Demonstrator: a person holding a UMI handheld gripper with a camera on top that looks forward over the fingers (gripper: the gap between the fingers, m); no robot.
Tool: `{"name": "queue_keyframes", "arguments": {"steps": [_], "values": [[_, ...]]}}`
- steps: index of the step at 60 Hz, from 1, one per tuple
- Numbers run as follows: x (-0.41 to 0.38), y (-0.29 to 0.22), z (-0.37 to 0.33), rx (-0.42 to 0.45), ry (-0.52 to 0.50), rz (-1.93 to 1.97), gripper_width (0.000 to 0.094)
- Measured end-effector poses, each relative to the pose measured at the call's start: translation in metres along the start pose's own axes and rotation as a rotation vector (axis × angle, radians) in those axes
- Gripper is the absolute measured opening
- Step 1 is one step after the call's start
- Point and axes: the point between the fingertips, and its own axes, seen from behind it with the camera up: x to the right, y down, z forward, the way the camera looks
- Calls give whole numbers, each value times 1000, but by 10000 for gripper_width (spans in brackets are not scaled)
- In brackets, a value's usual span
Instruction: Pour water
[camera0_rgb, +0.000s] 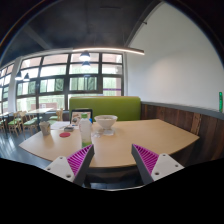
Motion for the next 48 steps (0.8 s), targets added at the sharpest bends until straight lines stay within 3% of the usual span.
{"name": "queue_keyframes", "arguments": {"steps": [9,17,36,48], "values": [[-11,-13,12,69,-39,-29,822],[-40,-8,34,74,-71,5,823],[-123,7,162,84,-120,-17,825],[-139,-12,234,114,-18,-65,802]]}}
